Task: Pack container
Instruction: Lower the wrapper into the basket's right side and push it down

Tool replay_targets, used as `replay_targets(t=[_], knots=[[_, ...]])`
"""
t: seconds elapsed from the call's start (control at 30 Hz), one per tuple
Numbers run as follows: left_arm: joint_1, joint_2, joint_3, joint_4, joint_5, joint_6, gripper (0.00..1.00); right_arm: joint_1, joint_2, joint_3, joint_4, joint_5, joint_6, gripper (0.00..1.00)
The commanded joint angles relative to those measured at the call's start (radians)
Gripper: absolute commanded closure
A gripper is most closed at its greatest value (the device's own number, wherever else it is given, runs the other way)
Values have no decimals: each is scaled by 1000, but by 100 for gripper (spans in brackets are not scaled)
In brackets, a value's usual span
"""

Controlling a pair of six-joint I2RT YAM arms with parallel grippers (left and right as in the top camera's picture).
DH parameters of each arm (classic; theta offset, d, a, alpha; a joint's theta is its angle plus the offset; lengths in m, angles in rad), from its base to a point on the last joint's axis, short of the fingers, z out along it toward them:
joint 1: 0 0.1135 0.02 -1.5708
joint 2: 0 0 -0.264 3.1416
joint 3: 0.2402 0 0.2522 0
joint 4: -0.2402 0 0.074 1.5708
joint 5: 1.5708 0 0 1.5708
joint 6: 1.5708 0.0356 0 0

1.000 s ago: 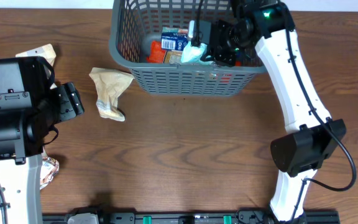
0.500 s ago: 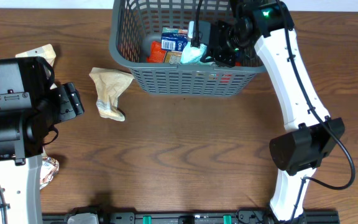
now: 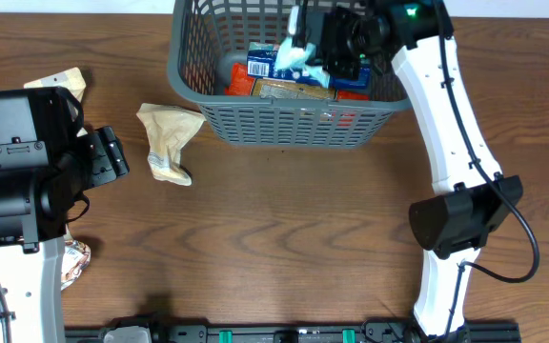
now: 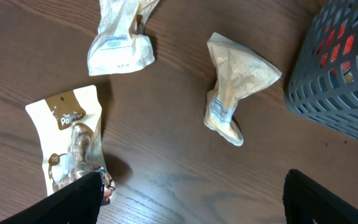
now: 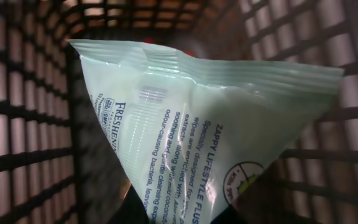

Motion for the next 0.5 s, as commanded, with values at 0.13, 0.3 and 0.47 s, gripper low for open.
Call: replay_targets(t=[0.13,0.3,0.47], knots=[[3,-3,21,-3,-1,-13,19,-2,14,23,-18,-20,13,96],[3,-3,21,-3,-1,-13,19,-3,61,23,-79,-20,-5,96],[3,-3,21,-3,-1,-13,19,-3,126,23,-127,-21,-9,94]])
